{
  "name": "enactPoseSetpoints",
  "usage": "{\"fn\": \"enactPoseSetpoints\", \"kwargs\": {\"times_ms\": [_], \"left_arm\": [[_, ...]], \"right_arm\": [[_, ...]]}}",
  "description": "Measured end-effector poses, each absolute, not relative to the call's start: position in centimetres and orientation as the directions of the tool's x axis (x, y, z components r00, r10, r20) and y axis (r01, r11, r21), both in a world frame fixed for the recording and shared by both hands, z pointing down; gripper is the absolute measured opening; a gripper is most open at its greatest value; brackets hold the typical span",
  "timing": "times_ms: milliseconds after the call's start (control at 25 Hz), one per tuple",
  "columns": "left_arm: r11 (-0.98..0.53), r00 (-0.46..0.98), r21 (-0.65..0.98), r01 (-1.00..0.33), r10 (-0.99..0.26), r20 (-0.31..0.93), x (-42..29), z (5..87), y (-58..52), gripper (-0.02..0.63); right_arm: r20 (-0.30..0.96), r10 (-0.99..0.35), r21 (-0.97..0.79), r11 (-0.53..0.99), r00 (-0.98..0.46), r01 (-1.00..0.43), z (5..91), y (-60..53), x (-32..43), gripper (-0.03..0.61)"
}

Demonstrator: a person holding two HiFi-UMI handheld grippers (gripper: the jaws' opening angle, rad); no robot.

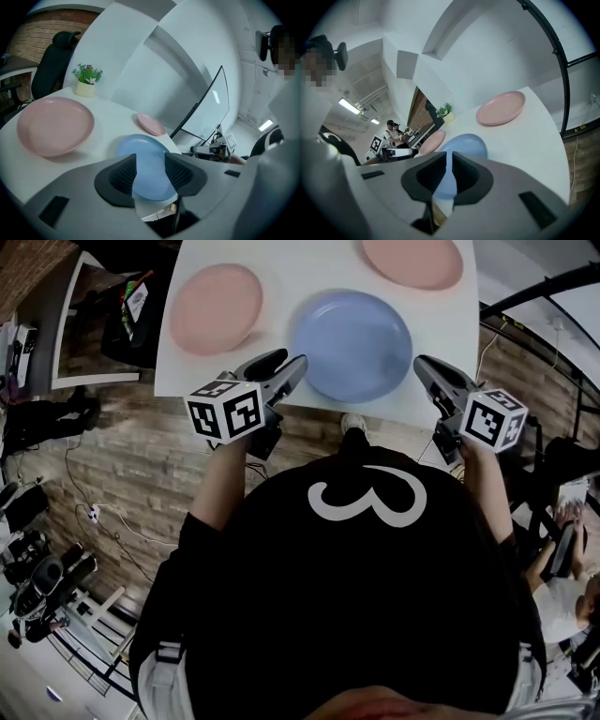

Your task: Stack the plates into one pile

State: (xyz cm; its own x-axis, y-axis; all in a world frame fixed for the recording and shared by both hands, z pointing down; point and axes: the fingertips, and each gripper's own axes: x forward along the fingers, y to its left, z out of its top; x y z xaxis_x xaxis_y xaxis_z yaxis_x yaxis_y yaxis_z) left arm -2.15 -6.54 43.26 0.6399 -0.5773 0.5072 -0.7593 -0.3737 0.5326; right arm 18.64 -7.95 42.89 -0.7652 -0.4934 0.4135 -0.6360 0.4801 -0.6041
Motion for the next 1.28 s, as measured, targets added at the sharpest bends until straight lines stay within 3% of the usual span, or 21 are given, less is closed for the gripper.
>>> {"fn": "enactPoseSetpoints", "kwargs": {"times_ms": [360,600,1200,1280], "left_arm": [[-0.292,0.585,0.520,-0.803,-0.555,0.591,-2.6,47.2,-7.8,0.181],[-0.212,0.532,0.512,-0.833,-0.562,0.633,-3.3,49.2,-8.8,0.181],[-0.086,0.473,0.515,-0.853,-0.548,0.690,-4.1,52.9,-9.2,0.179],[-0.069,0.466,0.517,-0.853,-0.548,0.695,-4.0,53.2,-9.1,0.150]], "right_arm": [[0.473,-0.477,-0.596,0.446,-0.740,-0.668,46.8,-10.4,19.8,0.107],[0.565,-0.479,-0.516,0.431,-0.672,-0.741,49.9,-11.8,20.9,0.109],[0.579,-0.389,-0.577,0.426,-0.717,-0.697,52.3,-12.4,19.6,0.109],[0.579,-0.381,-0.585,0.421,-0.721,-0.693,52.6,-12.3,19.6,0.109]]}}
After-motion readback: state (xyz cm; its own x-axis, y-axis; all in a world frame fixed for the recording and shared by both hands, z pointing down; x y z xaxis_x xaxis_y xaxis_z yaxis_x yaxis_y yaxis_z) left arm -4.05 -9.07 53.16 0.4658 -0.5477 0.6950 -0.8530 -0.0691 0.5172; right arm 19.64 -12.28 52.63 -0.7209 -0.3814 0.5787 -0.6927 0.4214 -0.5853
